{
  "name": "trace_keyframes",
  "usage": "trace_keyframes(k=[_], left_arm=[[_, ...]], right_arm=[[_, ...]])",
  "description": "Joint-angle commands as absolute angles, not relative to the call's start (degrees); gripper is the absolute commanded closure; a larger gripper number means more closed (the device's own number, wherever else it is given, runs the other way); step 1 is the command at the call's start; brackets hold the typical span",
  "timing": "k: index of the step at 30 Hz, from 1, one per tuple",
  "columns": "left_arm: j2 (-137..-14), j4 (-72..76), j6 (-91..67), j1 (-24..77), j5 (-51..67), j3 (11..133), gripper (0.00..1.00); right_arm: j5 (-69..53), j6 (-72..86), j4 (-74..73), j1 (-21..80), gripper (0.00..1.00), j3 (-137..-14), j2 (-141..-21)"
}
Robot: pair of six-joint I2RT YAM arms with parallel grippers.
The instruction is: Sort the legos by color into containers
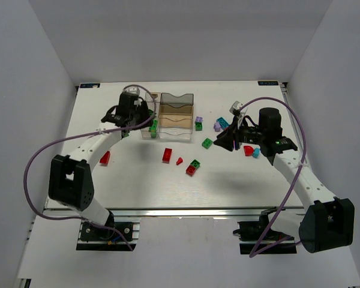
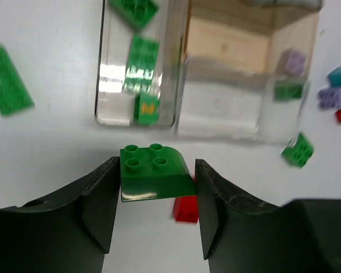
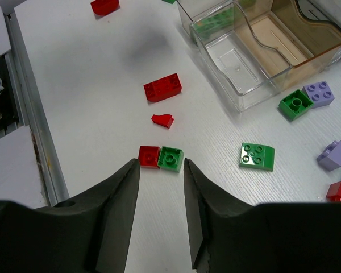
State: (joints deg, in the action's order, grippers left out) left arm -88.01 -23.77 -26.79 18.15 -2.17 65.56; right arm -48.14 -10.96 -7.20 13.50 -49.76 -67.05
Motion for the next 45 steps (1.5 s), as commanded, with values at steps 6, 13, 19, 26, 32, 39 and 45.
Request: trace_keyframes(k=[6, 13, 19, 26, 32, 39, 45], left_arm=[[-102.73, -22.32, -23.64, 17.75, -6.68, 81.90, 0.79], [-112.58, -25.58, -24.43, 18.37, -8.17, 92.37, 0.32], [-110.84, -25.93, -23.91, 18.37, -8.00, 93.69, 0.18], [-94.69, -18.93, -23.38, 17.84, 2.80, 78.35, 0.65], [-74.37, -11.43, -20.13, 17.84, 4.75, 56.36, 0.64], [-66.98, -12.56, -15.56, 18.54, -2.20, 51.50, 0.32], [-62.76, -12.39, -14.68, 18.54, -4.12, 51.24, 0.30]], right_arm=[[-48.96, -11.78, -7.29, 13.36, 0.58, -50.45, -66.09], [-48.52, -12.65, -7.38, 13.19, 0.54, -50.19, -66.18], [-50.62, -17.73, -9.14, 13.45, 0.34, -50.45, -68.02], [-55.99, -65.68, -26.08, 15.02, 0.20, -50.19, -72.07], [-39.66, -99.99, -32.78, 16.87, 0.16, -52.37, -83.46], [-29.81, -105.29, -36.30, 18.89, 0.22, -66.35, -99.57], [-27.17, -105.29, -36.56, 20.65, 0.23, -72.42, -105.90]])
